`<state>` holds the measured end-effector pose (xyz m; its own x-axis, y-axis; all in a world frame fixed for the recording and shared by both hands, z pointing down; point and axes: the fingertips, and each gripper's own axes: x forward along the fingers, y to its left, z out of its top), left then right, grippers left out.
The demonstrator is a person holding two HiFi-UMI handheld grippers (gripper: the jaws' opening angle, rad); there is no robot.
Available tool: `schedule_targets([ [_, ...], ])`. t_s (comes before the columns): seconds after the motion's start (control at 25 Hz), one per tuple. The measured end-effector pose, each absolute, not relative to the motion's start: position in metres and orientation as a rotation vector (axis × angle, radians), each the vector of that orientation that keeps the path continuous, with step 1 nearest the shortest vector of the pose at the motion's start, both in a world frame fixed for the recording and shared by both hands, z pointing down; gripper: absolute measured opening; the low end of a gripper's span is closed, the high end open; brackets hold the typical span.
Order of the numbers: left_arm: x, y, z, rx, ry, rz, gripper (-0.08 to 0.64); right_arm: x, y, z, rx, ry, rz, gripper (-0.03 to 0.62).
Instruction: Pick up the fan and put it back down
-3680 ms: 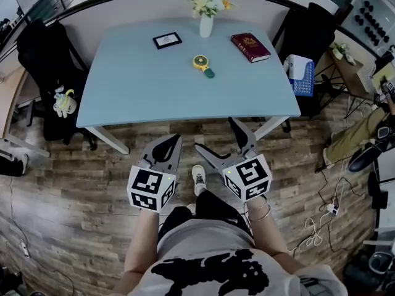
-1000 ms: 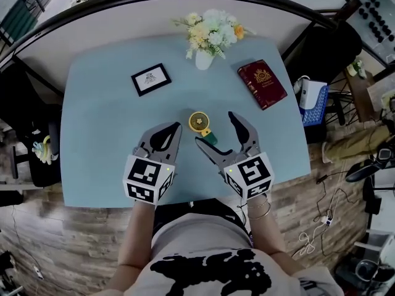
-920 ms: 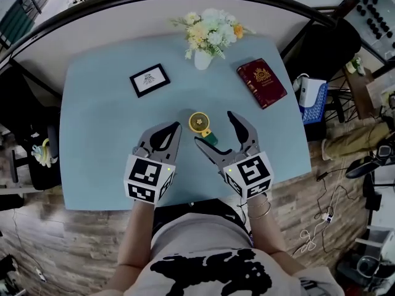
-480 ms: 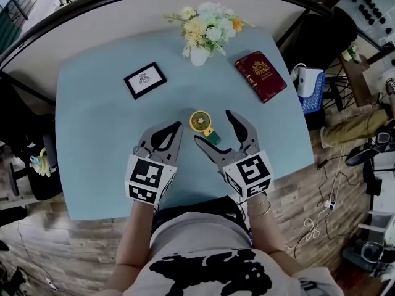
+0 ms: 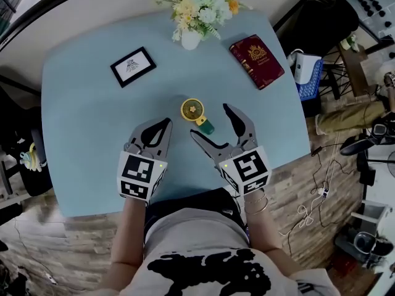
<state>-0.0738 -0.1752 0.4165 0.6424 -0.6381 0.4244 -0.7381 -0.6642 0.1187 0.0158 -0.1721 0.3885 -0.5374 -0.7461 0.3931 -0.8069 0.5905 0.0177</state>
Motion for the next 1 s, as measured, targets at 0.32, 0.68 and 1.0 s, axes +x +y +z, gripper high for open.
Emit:
schedule_targets([
  [0.32, -0.072, -0.168, 0.434, 2.494, -1.144, 0.499, 0.012, 0.030, -0.178, 0.406, 1.173, -2.435, 0.274, 0.408],
  [0.68, -0.067, -0.168, 0.455, 2.424, -1.167, 0.489, 0.012, 0.032, -0.179, 0.457, 1.065, -2.366, 0.342, 0.407],
  [1.0, -0.057, -0.176, 0.471, 2.421, -1.141, 0.522, 0.012, 0.035, -0.183, 0.500, 0.980, -2.316, 0.412, 0.407],
])
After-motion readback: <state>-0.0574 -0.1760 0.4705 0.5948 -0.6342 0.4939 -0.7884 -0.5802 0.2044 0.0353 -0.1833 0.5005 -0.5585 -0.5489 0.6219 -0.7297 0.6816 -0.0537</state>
